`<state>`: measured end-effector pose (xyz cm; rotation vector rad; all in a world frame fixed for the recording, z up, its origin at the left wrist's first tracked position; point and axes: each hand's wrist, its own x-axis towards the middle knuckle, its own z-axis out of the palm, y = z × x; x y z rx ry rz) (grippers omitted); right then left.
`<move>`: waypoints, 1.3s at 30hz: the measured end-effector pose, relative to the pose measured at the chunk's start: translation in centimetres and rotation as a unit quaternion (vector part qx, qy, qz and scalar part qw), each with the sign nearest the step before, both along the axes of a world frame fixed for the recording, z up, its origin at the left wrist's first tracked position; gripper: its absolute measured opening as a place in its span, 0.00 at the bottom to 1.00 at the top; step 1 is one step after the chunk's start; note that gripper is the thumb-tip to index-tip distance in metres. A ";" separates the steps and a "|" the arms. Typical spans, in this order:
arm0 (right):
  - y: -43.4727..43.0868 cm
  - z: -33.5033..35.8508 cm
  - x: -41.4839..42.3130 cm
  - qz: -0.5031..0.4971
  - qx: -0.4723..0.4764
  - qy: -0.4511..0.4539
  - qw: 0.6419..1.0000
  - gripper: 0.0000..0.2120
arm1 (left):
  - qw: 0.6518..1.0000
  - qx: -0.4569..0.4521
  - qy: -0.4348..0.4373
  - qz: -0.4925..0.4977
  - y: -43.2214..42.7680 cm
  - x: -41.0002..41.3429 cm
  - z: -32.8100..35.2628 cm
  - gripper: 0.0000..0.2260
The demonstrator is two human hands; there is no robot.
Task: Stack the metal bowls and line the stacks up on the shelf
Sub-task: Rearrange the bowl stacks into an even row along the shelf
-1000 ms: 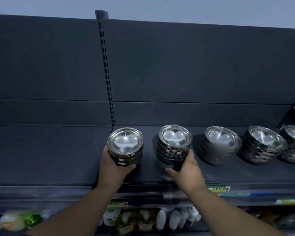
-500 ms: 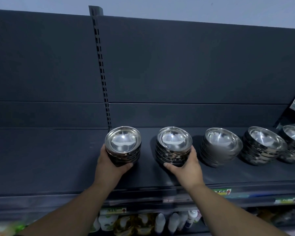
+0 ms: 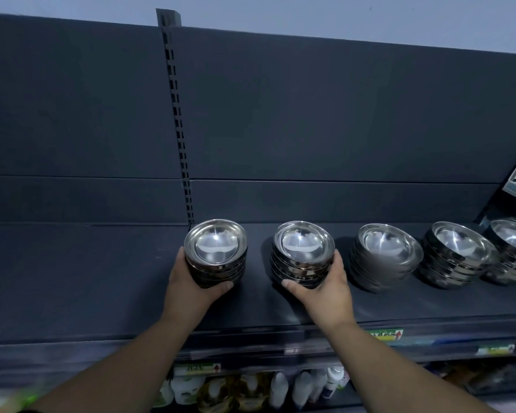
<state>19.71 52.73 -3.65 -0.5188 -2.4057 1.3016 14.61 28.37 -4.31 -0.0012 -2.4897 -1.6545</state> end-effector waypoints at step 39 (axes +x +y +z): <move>0.0 1.9 -0.9 -0.003 -0.008 0.047 0.999 0.52 | 0.999 -0.008 0.030 0.023 0.6 0.0 2.2 0.49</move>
